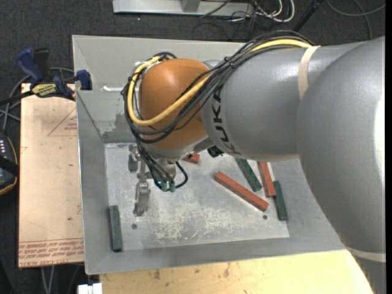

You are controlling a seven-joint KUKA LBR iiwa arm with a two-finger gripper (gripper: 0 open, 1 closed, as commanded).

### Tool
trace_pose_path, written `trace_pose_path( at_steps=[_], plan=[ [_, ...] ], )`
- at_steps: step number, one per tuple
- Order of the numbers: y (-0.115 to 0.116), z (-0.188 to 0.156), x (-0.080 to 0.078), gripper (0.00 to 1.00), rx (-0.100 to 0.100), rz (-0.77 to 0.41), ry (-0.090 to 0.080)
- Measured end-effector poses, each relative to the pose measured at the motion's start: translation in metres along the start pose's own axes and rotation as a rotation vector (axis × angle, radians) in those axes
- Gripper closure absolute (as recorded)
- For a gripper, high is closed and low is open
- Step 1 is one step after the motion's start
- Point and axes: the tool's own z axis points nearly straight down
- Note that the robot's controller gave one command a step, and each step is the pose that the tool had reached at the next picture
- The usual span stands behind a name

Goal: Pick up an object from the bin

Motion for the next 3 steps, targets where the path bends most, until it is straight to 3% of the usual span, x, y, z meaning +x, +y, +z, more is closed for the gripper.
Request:
trace_pose_path(
  at_steps=[1,2,3],
  plan=[
    [-0.050,0.063,-0.054,0.00,0.002,-0.194,-0.006],
    [-0.104,0.099,-0.109,0.00,0.002,-0.261,-0.011],
    [-0.114,0.103,-0.106,0.00,-0.003,-0.149,-0.012]
  ],
)
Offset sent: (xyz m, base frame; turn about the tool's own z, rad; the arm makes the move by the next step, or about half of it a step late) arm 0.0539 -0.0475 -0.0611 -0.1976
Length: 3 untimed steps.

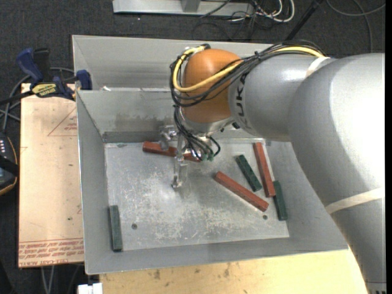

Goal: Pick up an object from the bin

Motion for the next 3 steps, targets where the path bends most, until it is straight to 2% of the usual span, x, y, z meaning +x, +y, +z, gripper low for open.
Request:
trace_pose_path(
  at_steps=[1,2,3],
  plan=[
    [0.000,-0.002,-0.001,1.00,0.000,0.003,-0.003],
    [0.001,-0.110,-0.003,1.00,0.001,0.019,-0.007],
    [0.001,-0.104,-0.001,0.00,0.001,0.021,0.002]
  ],
)
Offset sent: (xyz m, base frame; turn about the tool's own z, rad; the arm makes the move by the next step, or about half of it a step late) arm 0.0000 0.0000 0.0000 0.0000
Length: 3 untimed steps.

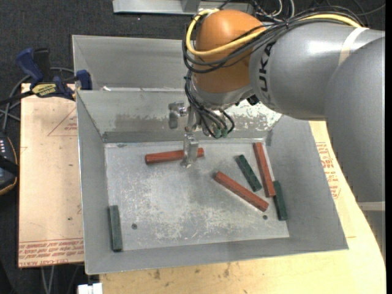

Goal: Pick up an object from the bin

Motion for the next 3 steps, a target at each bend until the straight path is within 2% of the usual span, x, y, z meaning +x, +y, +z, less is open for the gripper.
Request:
trace_pose_path(
  at_steps=[1,2,3],
  plan=[
    [-0.009,0.111,0.000,0.00,0.000,0.039,0.008],
    [-0.009,0.104,-0.002,1.00,0.000,0.041,0.001],
    [-0.004,-0.069,0.002,1.00,0.000,0.013,-0.009]
  ],
)
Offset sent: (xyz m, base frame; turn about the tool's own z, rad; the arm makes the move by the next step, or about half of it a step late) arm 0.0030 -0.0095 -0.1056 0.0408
